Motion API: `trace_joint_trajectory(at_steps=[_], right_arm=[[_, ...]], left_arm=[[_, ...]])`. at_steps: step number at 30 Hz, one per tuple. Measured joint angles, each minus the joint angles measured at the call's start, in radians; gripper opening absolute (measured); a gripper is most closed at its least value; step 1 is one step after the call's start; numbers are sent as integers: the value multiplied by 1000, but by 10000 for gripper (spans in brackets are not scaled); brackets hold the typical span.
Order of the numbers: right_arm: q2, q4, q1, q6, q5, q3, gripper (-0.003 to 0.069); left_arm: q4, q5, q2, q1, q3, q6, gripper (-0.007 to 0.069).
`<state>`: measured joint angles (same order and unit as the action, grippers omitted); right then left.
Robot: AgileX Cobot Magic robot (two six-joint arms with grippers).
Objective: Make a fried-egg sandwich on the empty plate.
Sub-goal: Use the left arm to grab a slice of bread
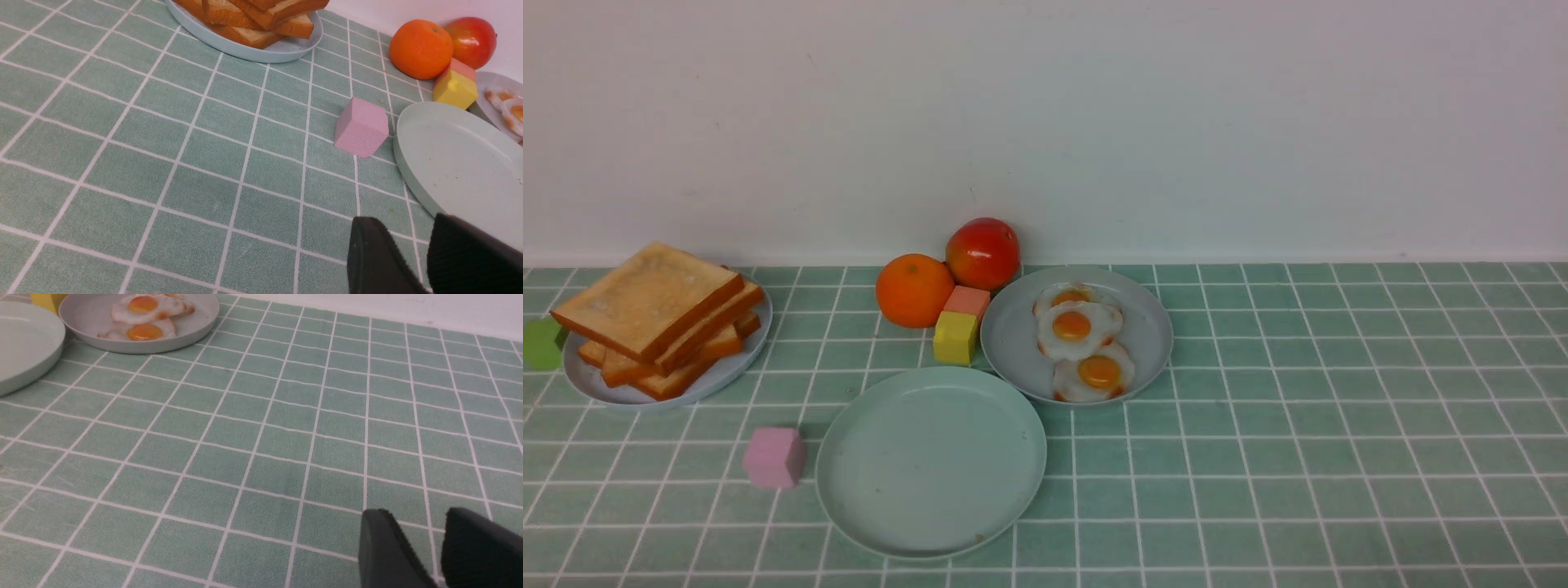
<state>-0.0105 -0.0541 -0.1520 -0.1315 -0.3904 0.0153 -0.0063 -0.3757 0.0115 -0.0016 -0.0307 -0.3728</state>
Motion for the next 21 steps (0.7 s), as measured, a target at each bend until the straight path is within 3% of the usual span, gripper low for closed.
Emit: trace_joint_trajectory(at_steps=[17, 21], right_arm=[[0, 0, 0, 0, 0, 0, 239], [0, 0, 0, 0, 0, 0, 239]], left_arm=[[0, 3, 0, 0, 0, 0, 228], [-62, 93, 0, 0, 0, -28, 232]])
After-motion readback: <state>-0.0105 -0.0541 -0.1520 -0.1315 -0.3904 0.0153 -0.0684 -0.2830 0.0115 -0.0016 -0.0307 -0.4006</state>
